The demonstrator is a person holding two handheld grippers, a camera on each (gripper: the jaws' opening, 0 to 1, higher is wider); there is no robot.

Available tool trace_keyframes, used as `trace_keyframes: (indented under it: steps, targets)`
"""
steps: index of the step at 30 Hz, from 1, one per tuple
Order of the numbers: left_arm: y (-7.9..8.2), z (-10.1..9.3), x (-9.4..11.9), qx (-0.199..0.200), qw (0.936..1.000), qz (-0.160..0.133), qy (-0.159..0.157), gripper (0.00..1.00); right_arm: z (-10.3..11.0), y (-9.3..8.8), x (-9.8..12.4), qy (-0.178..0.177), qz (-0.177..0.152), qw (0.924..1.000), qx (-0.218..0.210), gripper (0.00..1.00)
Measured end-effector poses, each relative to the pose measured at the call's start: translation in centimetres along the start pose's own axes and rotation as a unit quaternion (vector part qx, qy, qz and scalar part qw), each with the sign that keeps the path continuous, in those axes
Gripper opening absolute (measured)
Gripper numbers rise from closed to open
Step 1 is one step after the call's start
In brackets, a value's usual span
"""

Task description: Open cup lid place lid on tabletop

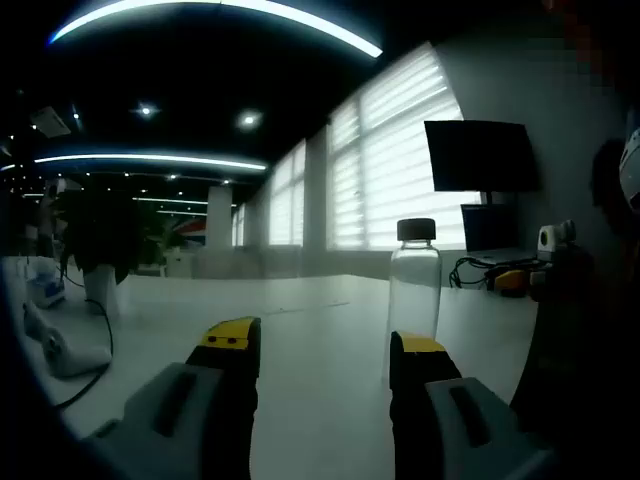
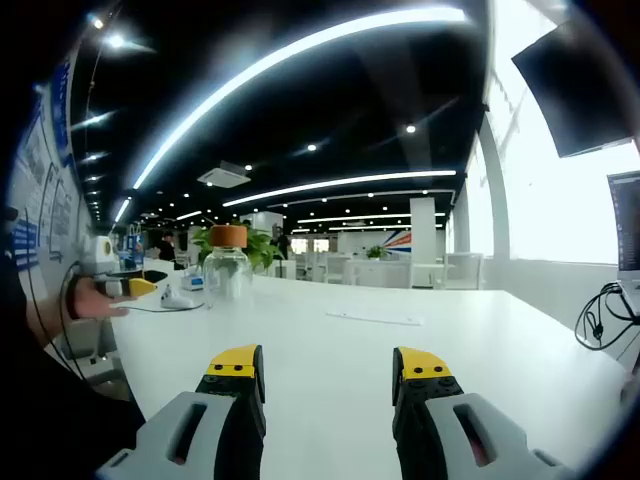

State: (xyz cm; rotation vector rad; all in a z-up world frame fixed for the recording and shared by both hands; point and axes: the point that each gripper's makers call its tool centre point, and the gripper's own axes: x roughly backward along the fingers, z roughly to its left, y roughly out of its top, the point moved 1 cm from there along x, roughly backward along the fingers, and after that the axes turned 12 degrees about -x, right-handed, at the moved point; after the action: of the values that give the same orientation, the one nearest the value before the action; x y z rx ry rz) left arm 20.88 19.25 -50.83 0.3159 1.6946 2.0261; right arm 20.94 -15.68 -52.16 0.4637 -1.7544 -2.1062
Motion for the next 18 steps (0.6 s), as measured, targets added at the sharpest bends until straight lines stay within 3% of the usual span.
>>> trace_keyframes:
  steps: [18]
  targets:
    - [0.24,-0.4,-0.14,-0.002,1.0,0.001,-0.005,0.47,-0.07,0.03,0.19,0.0,-0.003,1.0,-0.004,0.45]
